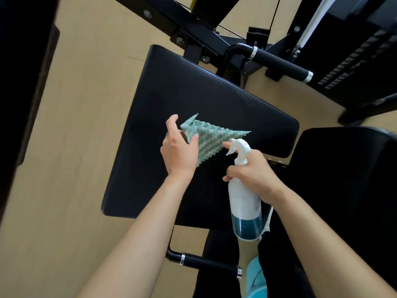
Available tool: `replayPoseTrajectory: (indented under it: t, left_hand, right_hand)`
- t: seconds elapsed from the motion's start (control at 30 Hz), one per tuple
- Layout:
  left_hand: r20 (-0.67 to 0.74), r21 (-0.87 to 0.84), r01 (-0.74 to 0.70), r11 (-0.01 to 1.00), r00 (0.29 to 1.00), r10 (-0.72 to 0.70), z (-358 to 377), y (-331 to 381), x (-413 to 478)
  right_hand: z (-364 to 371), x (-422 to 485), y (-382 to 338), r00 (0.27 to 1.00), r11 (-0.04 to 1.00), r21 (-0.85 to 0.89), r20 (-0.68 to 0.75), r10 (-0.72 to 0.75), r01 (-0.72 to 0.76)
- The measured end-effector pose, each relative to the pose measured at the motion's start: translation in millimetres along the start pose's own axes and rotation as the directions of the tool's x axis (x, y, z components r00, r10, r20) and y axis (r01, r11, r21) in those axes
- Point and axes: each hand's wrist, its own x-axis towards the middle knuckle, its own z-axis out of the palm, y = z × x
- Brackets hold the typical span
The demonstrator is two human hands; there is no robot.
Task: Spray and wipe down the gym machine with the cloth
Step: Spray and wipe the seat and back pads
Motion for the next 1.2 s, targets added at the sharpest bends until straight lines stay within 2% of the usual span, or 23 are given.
replayPoseTrajectory:
  t: [0.1, 0.2, 0.33, 0.43, 0.57, 0.7, 0.87, 0.97, 1.1, 1.17, 1.2]
  left_hand:
    - [0.034, -0.143, 0.128, 0.981, 0.992, -0.124, -6.5, -11.1, -5.7]
    - [0.029, -0.207, 0.157, 0.966, 0.988, -0.155, -17.3, -28.3, -17.2]
    - [0.054, -0.16, 0.223, 0.962, 0.975, -0.217, -36.3, -51.5, -43.1]
    - [0.124, -0.144, 0.315, 0.938, 0.946, -0.299, -43.0, -65.7, -60.2]
    - [0.047, -0.104, 0.394, 0.913, 0.919, -0.391, -43.0, -72.4, -69.1]
    - [-0.001, -0.111, 0.438, 0.892, 0.897, -0.441, -43.2, -72.7, -68.5]
    - [0.016, -0.111, 0.442, 0.89, 0.896, -0.443, -43.1, -70.9, -62.2]
    - [-0.085, -0.141, 0.473, 0.87, 0.869, -0.487, -44.0, -77.4, -58.4]
    - [-0.229, -0.087, 0.577, 0.812, 0.781, -0.58, -46.2, -77.5, -56.2]
    - [-0.295, -0.042, 0.523, 0.851, 0.808, -0.511, -44.3, -75.0, -58.6]
    - [-0.343, 0.006, 0.401, 0.916, 0.861, -0.375, -42.5, -73.2, -61.0]
  right_hand:
    - [6.6, 13.8, -8.3, 0.997, 1.0, -0.021, 0.072, 0.012, -0.011]
    - [13.6, 23.1, -4.3, 0.992, 0.994, -0.067, 0.086, 0.092, -0.086]
    - [15.6, 16.0, 8.1, 0.984, 0.982, -0.107, 0.067, 0.162, -0.155]
    - [18.3, 11.8, 7.9, 0.986, 0.991, -0.079, 0.118, 0.116, -0.107]
    - [26.9, 20.5, -7.9, 0.984, 0.997, -0.076, 0.179, 0.014, -0.001]
    - [32.8, 31.1, -18.5, 0.968, 0.993, -0.116, 0.249, 0.015, 0.015]
    - [31.1, 37.1, -21.2, 0.977, 0.986, -0.162, 0.207, 0.059, -0.025]
    - [27.1, 37.7, -19.7, 0.991, 0.993, -0.116, 0.123, 0.044, -0.029]
    - [20.1, 35.4, -13.5, 0.998, 0.997, -0.061, 0.038, 0.045, -0.042]
    - [18.7, 31.5, -11.1, 0.998, 0.998, -0.039, 0.027, 0.049, -0.048]
    - [18.5, 28.8, -10.6, 0.999, 0.999, -0.015, 0.025, 0.048, -0.047]
